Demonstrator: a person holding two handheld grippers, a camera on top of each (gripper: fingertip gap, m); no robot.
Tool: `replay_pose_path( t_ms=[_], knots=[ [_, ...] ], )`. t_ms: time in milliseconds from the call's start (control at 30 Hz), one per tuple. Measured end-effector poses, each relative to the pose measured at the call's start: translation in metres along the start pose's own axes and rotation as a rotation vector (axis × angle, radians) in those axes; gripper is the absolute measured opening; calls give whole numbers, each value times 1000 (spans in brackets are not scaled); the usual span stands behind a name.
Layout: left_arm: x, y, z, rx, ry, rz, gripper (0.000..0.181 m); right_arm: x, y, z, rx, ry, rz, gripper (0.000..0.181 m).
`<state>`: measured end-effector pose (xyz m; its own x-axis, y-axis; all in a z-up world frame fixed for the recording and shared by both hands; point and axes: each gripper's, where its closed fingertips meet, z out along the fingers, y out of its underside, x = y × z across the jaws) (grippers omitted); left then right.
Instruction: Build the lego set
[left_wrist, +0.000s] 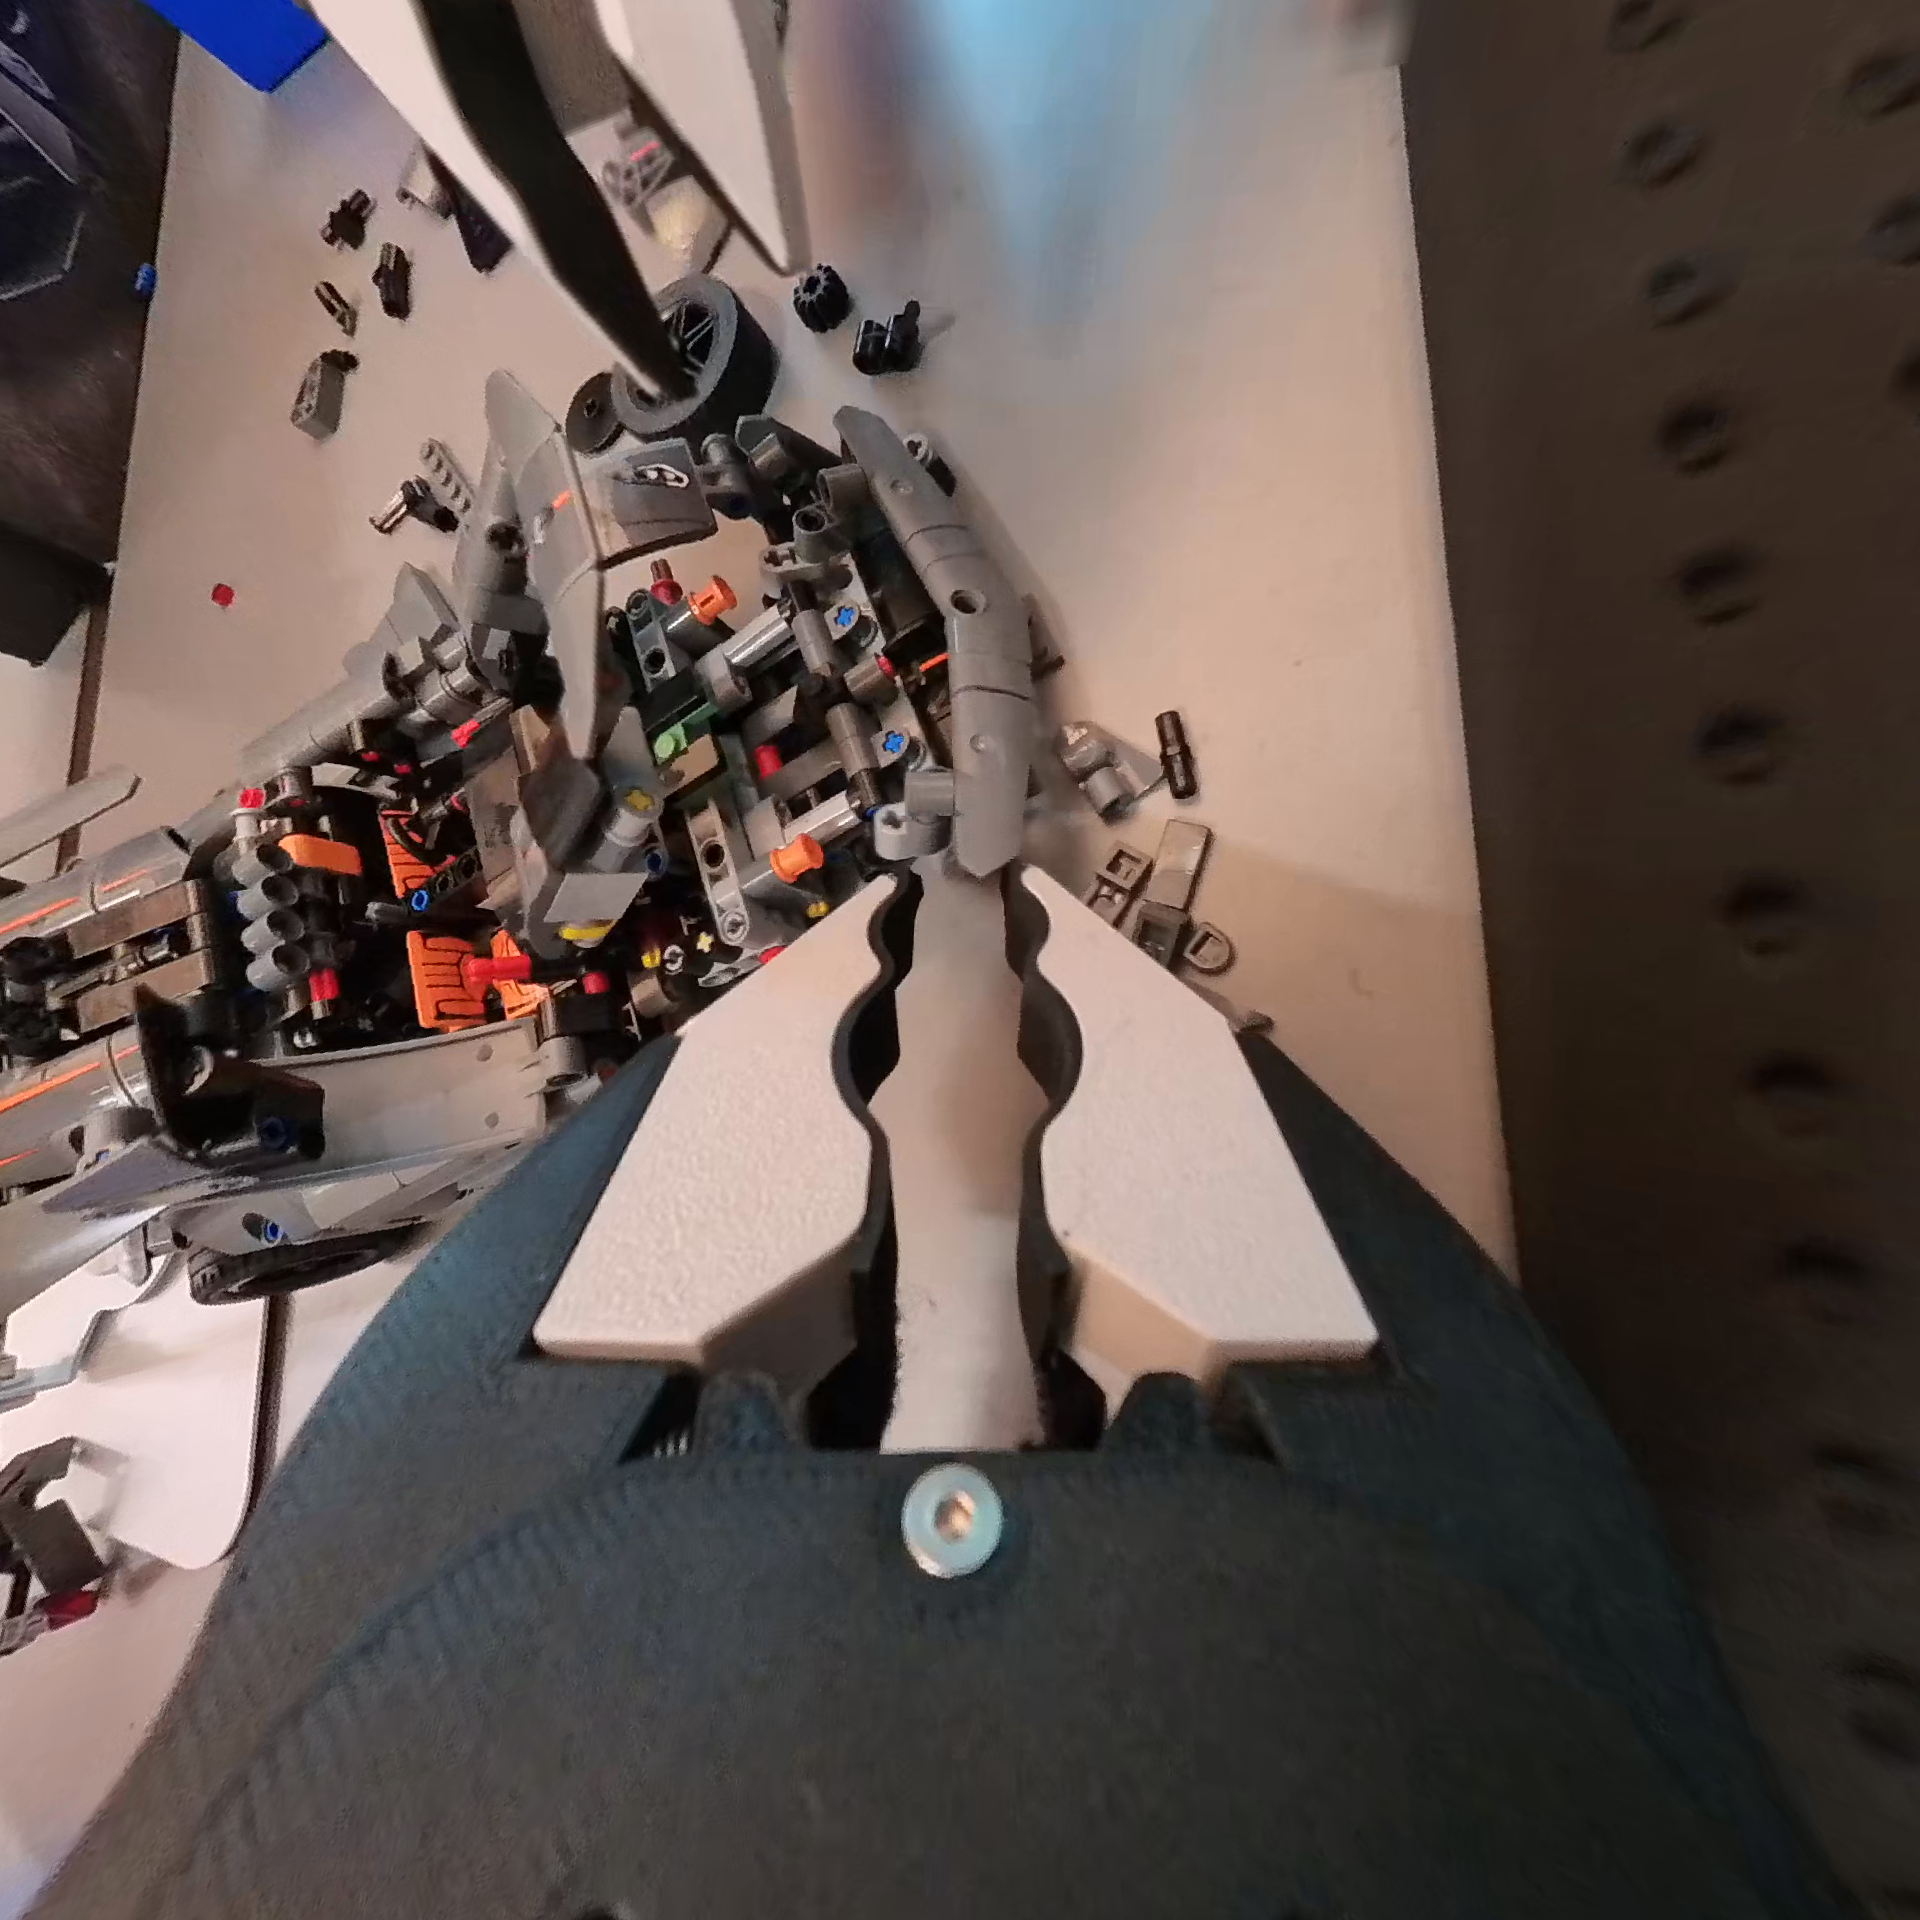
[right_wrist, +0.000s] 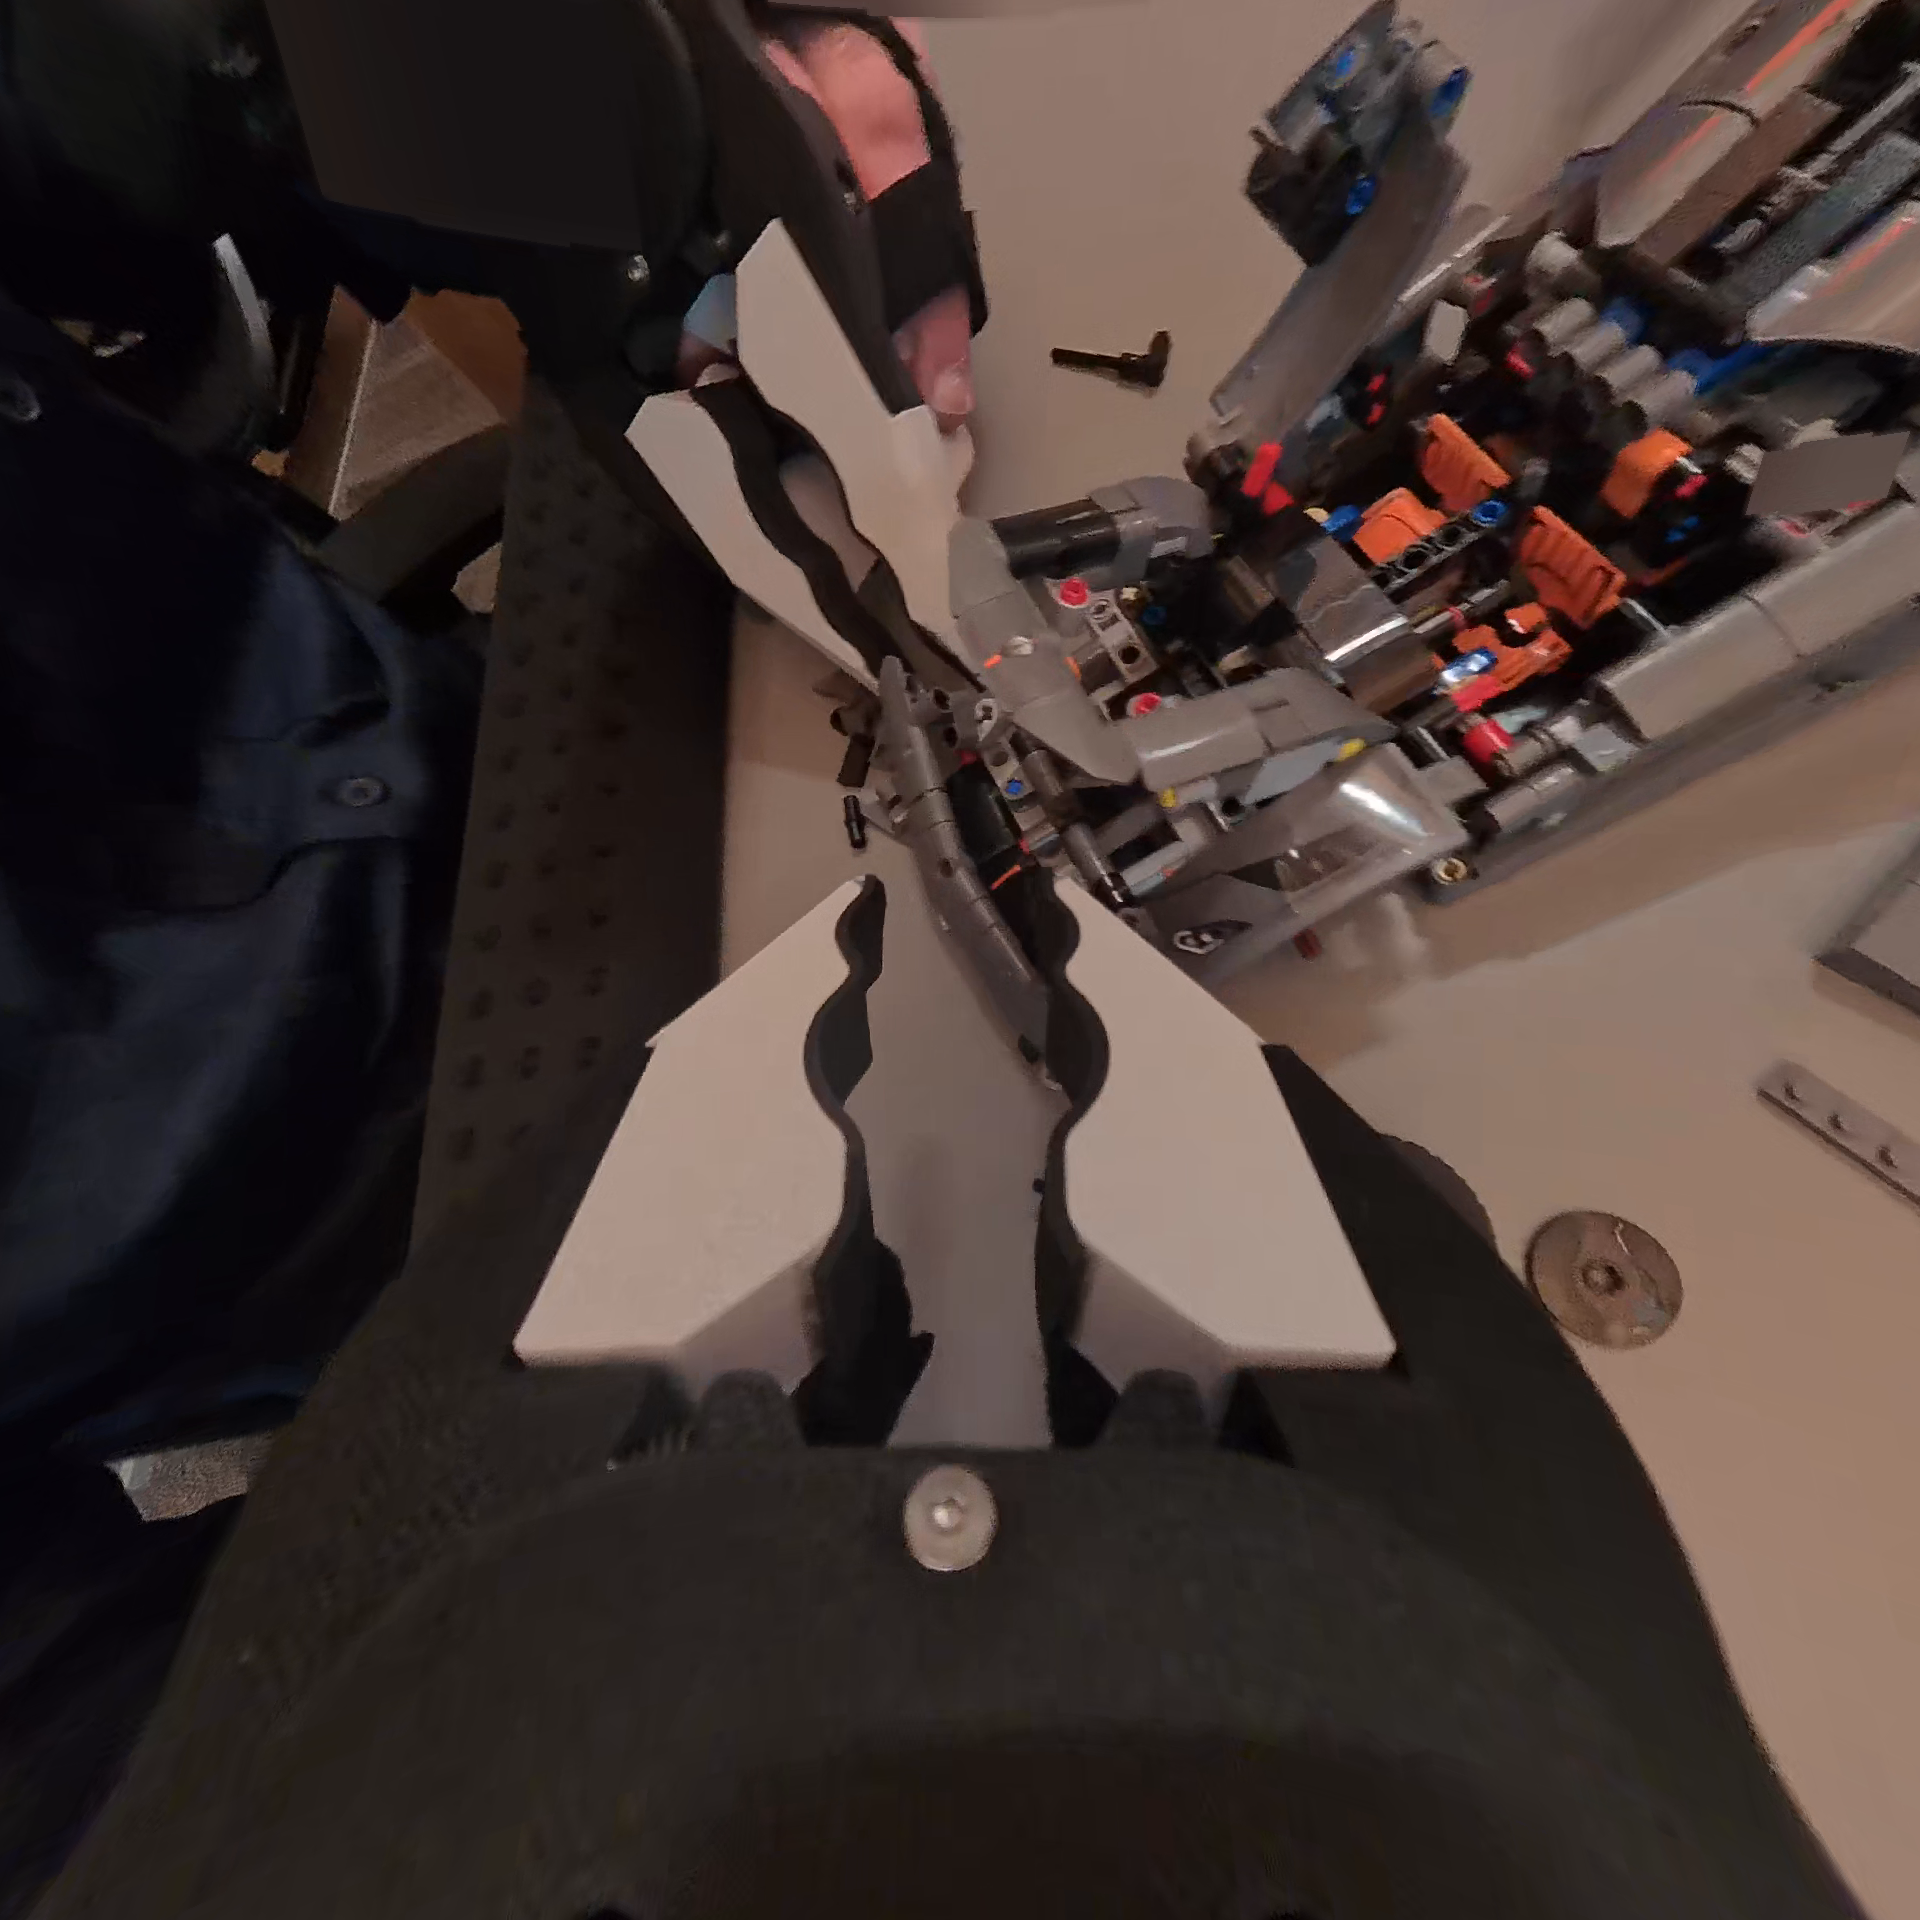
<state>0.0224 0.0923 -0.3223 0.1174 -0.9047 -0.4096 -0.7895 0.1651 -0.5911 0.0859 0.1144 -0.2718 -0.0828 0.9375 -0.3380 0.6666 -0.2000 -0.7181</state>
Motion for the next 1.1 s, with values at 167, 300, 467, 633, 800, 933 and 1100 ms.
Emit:
replay_pose_path(
  t_ms=[167,300,467,633,800,933,1100],
  knots=[
    [-1,-1,1,7,-9,-13,13,-17,0,10,-20,-50,-80,25],
    [-2,-3,3,7,-25,-17,12,-28,1,24,-51,-65,-152,23],
    [-2,-4,4,8,-34,-14,11,-26,6,39,-95,-19,-186,27],
    [-2,-7,6,10,-38,-10,10,-18,17,59,-182,62,-229,31],
    [-1,-8,7,7,-44,-10,11,-11,22,66,-208,95,-203,16],
    [-1,-7,9,1,-52,0,9,-12,19,63,-195,101,-216,12],
    [0,-7,10,-10,-59,30,9,-10,21,62,-209,115,-187,12]
  ],
)
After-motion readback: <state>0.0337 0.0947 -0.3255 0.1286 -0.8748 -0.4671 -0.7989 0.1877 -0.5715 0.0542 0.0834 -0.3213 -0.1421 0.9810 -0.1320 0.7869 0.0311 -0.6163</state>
